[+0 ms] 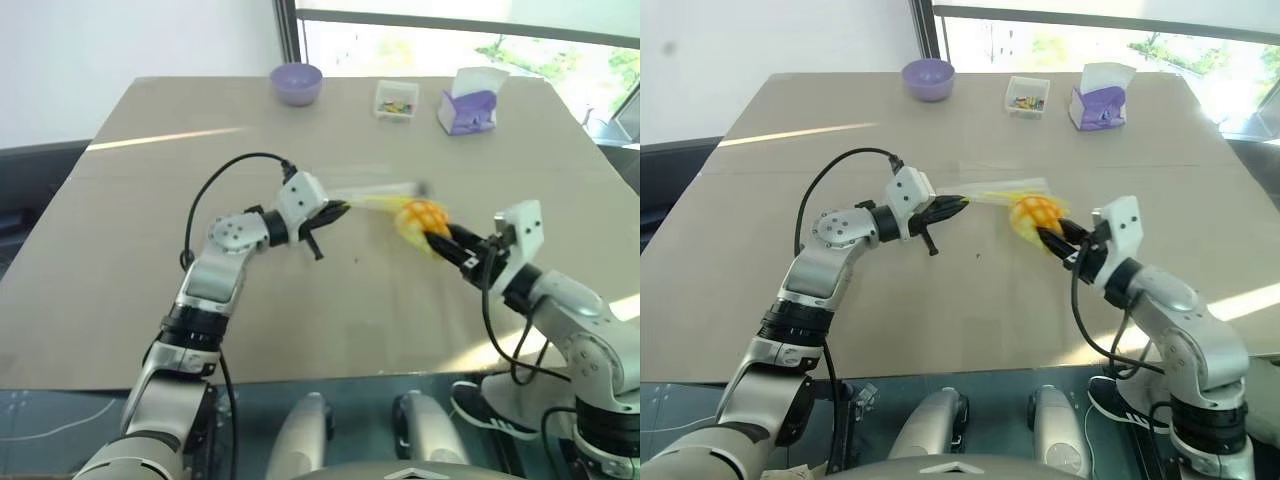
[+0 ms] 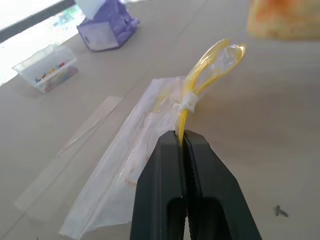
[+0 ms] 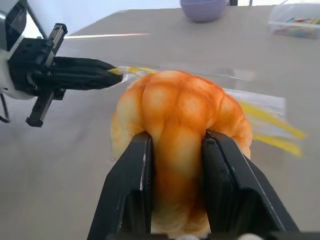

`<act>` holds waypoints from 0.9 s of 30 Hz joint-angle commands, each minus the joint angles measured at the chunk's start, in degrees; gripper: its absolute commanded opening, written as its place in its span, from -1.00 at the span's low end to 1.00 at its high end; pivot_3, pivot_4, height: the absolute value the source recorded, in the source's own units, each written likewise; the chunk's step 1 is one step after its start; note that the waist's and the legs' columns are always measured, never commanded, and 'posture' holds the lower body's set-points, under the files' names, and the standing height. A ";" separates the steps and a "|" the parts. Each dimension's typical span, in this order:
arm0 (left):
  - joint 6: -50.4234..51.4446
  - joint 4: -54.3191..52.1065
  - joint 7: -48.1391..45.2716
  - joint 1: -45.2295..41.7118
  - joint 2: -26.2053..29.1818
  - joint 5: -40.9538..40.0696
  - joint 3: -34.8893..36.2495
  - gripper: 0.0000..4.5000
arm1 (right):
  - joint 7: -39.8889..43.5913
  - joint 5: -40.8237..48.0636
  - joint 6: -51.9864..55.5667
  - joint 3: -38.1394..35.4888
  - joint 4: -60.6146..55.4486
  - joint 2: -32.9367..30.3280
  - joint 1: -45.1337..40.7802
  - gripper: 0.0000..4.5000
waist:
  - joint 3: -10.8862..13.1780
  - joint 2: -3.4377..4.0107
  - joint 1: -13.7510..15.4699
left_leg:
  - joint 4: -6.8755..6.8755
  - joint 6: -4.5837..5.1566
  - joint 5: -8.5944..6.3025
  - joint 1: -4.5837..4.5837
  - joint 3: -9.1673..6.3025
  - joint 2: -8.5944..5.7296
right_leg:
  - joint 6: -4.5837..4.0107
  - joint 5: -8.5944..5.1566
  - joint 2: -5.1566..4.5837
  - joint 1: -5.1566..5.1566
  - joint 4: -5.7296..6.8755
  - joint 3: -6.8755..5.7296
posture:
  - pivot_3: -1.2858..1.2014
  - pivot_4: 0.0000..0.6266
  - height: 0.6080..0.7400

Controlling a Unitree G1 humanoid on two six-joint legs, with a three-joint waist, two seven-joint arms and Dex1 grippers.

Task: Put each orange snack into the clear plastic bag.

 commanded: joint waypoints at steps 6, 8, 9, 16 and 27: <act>-2.23 -4.36 -1.66 1.85 0.78 -1.12 -0.05 -1.00 | -0.28 -0.38 0.12 1.83 9.09 -0.08 -5.26 -0.38 | 0.00 0.01 0.00 | 0.00 0.01 -0.01 0.00 -0.01 0.00 | 0.00 0.00 0.02 -0.01 0.00 -0.01 | 0.03 -0.52 0.95; -2.00 -4.83 -1.48 2.24 0.72 -1.29 0.12 -1.00 | 0.21 -0.15 1.24 2.59 9.66 -0.80 -5.08 -0.38 | 0.00 0.01 0.00 | 0.00 0.04 -0.03 -0.03 0.01 -0.01 | 0.00 0.00 0.00 -0.02 -0.02 0.00 | 0.03 -0.52 0.95; -1.84 -5.12 -1.42 2.45 0.69 -1.40 0.17 -1.00 | 0.40 0.09 1.59 2.81 9.72 -0.91 -4.94 -0.38 | 0.00 0.00 0.00 | 0.01 0.05 -0.03 -0.03 0.01 0.00 | 0.00 0.00 0.00 -0.01 -0.02 0.00 | 0.03 -0.52 0.95; -1.90 -6.28 -1.87 3.68 0.95 -1.85 0.01 -1.00 | -0.15 1.71 3.53 2.44 9.70 0.44 -4.93 -0.38 | 0.00 0.01 -0.01 | 0.01 0.07 -0.04 -0.03 0.00 0.01 | 0.00 0.00 0.01 -0.02 -0.02 -0.01 | 0.03 -0.52 0.95; -2.84 -8.78 -8.53 7.06 2.95 -4.56 -1.34 -1.00 | -7.70 8.16 6.17 -4.27 15.22 9.79 -9.54 -0.38 | 0.01 0.03 -0.04 | 0.00 0.07 -0.04 -0.02 0.00 0.02 | 0.00 0.00 0.02 -0.02 -0.02 0.00 | 0.03 -0.52 0.95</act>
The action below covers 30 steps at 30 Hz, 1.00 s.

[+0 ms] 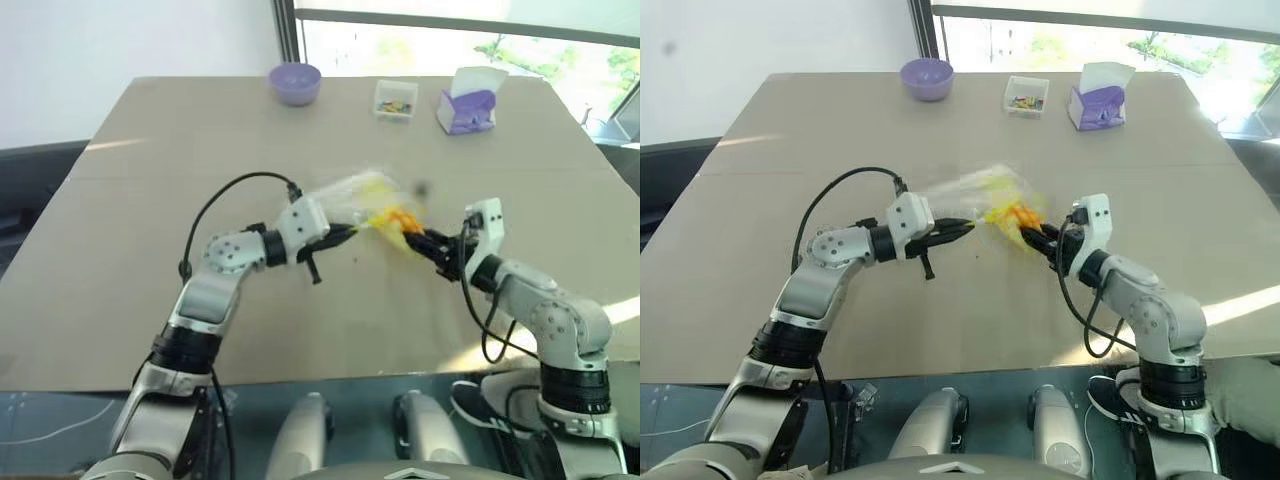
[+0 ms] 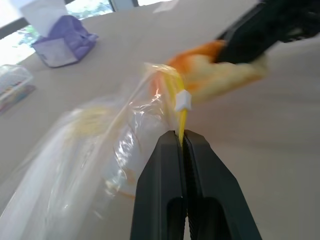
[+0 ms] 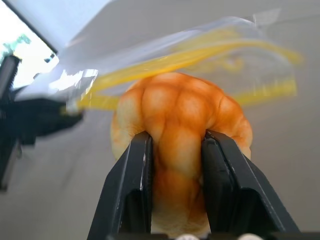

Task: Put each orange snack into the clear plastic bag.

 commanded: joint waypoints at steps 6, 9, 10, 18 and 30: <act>-2.40 -1.22 -2.78 -0.27 1.68 -2.89 1.40 -1.00 | 0.73 -4.20 -3.55 4.89 -0.25 -2.47 -0.07 -0.38 | 0.00 0.01 -0.01 | 0.00 0.01 -0.01 0.00 0.02 -0.01 | 0.00 0.00 -0.01 0.00 -0.01 0.00 | 0.03 -0.52 0.95; -3.12 -0.57 -2.95 -0.76 1.73 -2.66 1.06 -1.00 | 1.88 -5.12 -4.81 6.45 -1.07 -3.56 1.17 -0.38 | 0.00 0.01 -0.02 | 0.00 0.02 -0.01 0.00 0.00 0.00 | 0.00 0.00 0.00 0.00 -0.01 0.00 | 0.03 -0.52 0.95; -3.35 -0.27 -3.26 -1.11 1.86 -2.51 0.87 -1.00 | 2.46 -5.59 -5.29 7.05 -1.60 -4.32 1.64 -0.38 | 0.00 0.01 0.00 | 0.00 0.02 -0.01 0.00 0.00 0.00 | 0.00 0.00 0.00 0.00 -0.01 0.00 | 0.03 -0.52 0.95; -9.18 6.30 -6.58 -4.80 2.73 -1.08 -0.12 -1.00 | 4.05 -2.43 -8.92 4.49 -3.94 -2.93 2.89 -0.38 | 0.01 0.01 -0.07 | 0.00 0.03 -0.02 0.00 0.01 0.02 | 0.00 -0.01 0.04 -0.01 -0.02 0.00 | 0.03 -0.52 0.95; -17.14 14.11 -11.06 -9.50 3.39 0.10 -0.11 -1.00 | 5.51 -20.55 -29.13 12.26 0.91 -6.63 2.29 -0.38 | 0.01 0.01 0.01 | 0.00 0.04 -0.02 -0.01 0.02 0.00 | 0.01 -0.01 0.02 -0.01 -0.03 -0.01 | 0.03 -0.52 0.95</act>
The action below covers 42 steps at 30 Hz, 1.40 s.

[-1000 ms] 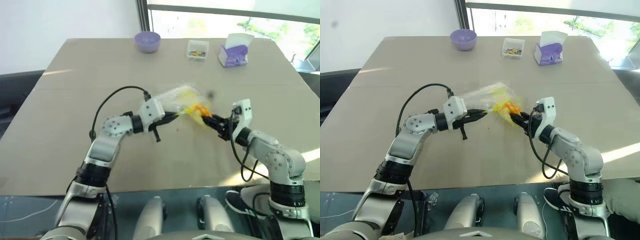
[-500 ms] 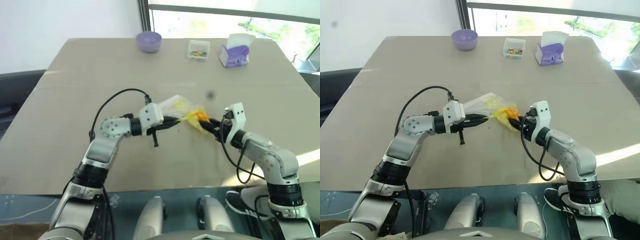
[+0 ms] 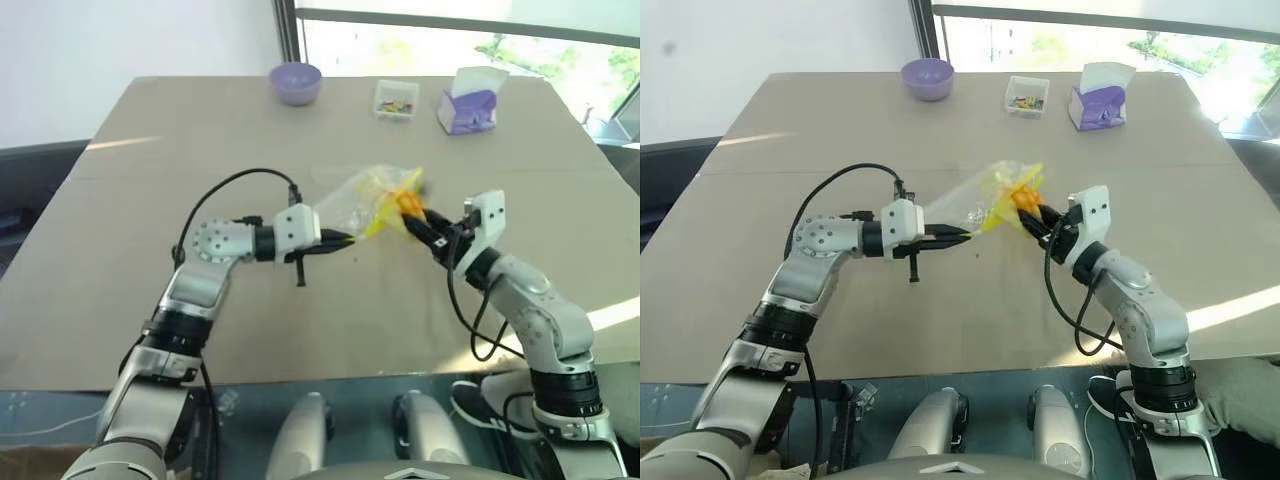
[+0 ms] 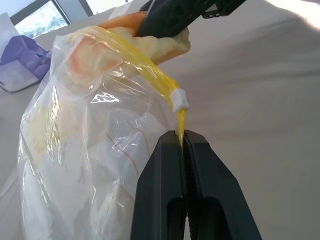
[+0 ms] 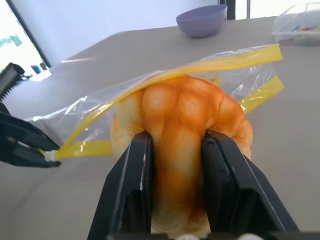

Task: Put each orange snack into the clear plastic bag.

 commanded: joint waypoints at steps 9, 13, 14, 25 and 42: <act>-10.56 9.79 0.82 -6.48 -2.84 2.78 -0.58 -1.00 | -0.16 -9.05 -7.22 1.19 -3.03 -3.41 3.19 -0.38 | 0.00 -0.01 0.08 | 0.00 0.01 -0.01 -0.04 0.01 -0.01 | 0.00 0.00 0.00 0.00 -0.04 0.00 | 0.03 -0.52 0.95; -12.15 11.32 1.51 -6.93 -3.91 3.26 -0.94 -1.00 | -0.45 -9.85 -6.14 1.69 -4.91 -3.46 5.15 -0.38 | 0.00 -0.01 -0.01 | 0.00 0.02 -0.01 -0.05 0.00 -0.01 | 0.00 0.00 0.00 0.00 -0.04 0.00 | 0.03 -0.52 0.95; -12.96 11.62 1.85 -6.91 -4.15 3.25 -0.75 -1.00 | -0.64 -10.19 -5.77 1.82 -5.10 -3.49 5.26 -0.38 | 0.00 -0.01 -0.08 | 0.00 0.02 -0.01 -0.04 0.01 -0.01 | 0.00 0.00 0.00 0.00 -0.04 0.00 | 0.03 -0.52 0.95; -14.40 11.39 -1.64 -6.52 -3.76 1.74 -1.00 -1.00 | -3.42 -6.45 -0.06 1.11 -3.77 3.69 3.08 -0.38 | 0.00 -0.01 0.00 | 0.01 0.02 -0.01 -0.04 0.00 0.00 | 0.00 0.00 0.00 0.00 -0.03 0.00 | 0.03 -0.52 0.95; -11.53 8.78 -3.02 -4.55 -3.34 -0.44 -0.63 -1.00 | -4.13 -4.74 -1.68 -1.67 0.65 7.18 0.37 -0.38 | 0.00 0.00 -0.05 | 0.01 0.03 -0.02 -0.04 -0.03 0.01 | 0.00 0.00 0.01 0.00 -0.02 -0.01 | 0.03 -0.52 0.95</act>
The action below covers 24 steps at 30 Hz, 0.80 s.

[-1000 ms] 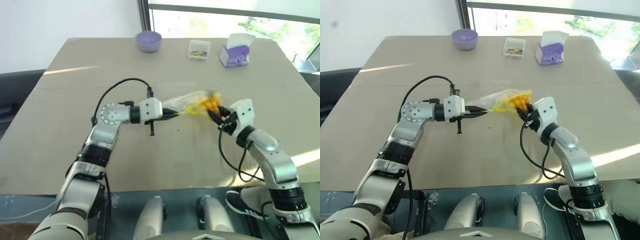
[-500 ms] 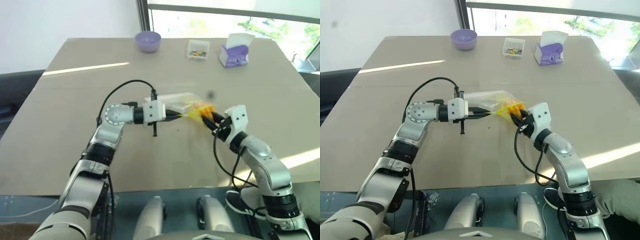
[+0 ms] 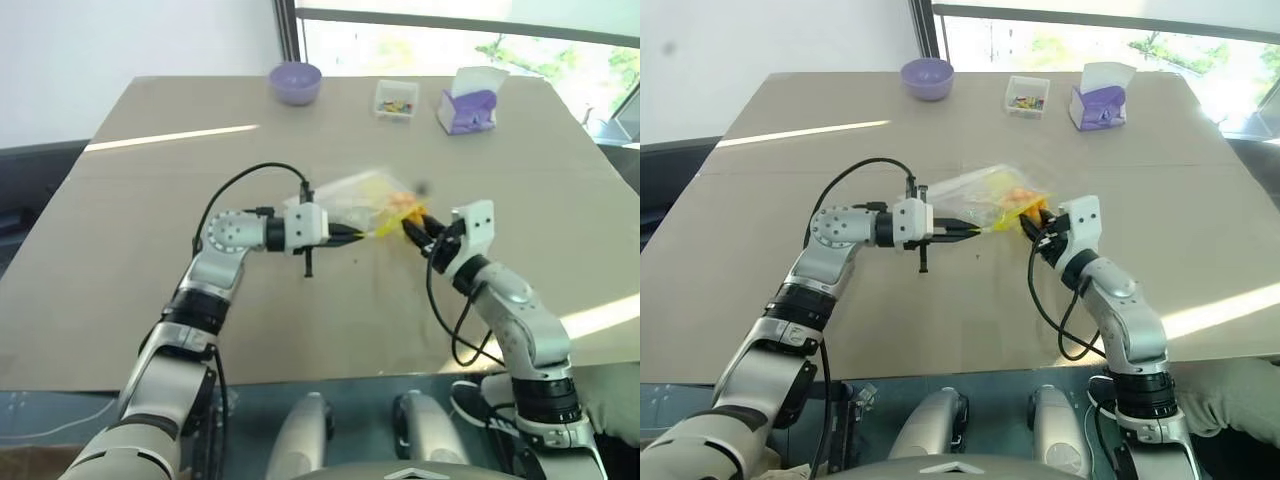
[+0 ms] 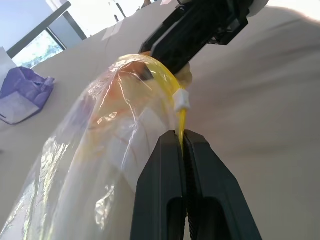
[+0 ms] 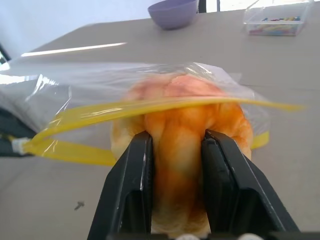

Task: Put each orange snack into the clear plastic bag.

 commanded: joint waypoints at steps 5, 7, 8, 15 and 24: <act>-0.11 -2.53 -0.28 -0.06 0.44 -1.43 1.05 -1.00 | 1.58 -7.24 -7.11 5.36 1.33 -4.71 -0.10 -0.38 | 0.00 0.00 -0.01 | 0.00 0.00 0.00 0.00 0.03 -0.02 | 0.00 0.00 -0.02 0.00 -0.02 0.00 | 0.03 -0.52 0.95; -0.29 -2.32 -0.34 -0.03 0.58 -1.19 0.95 -1.00 | 2.69 -7.37 -8.14 5.75 1.13 -5.09 -0.08 -0.38 | 0.00 0.00 -0.15 | 0.00 0.00 0.00 0.00 0.01 0.00 | 0.00 0.00 0.01 -0.01 -0.01 0.00 | 0.03 -0.52 0.95; -0.41 -2.12 -0.36 -0.09 0.63 -1.10 0.95 -1.00 | 2.83 -8.77 -9.07 6.25 1.44 -5.75 -0.25 -0.38 | 0.00 0.00 -0.13 | 0.00 0.00 0.00 0.00 0.01 0.01 | 0.00 0.00 0.02 -0.02 0.00 0.01 | 0.03 -0.52 0.95; -1.24 -0.95 0.02 -0.76 0.62 -0.24 0.69 -1.00 | 4.74 -12.44 -16.15 8.05 4.94 -7.67 -0.69 -0.38 | 0.00 0.00 0.00 | 0.00 0.00 0.00 0.00 0.02 0.00 | 0.00 0.00 0.01 -0.02 -0.01 0.01 | 0.03 -0.52 0.95; -1.07 -2.11 -0.69 -0.32 0.33 -0.90 0.42 -1.00 | 1.44 -5.21 -6.26 3.23 4.06 -2.43 -1.80 -0.38 | 0.00 0.00 0.09 | 0.01 0.00 0.00 0.00 0.01 0.01 | 0.00 0.00 0.01 -0.01 0.00 0.01 | 0.03 -0.52 0.95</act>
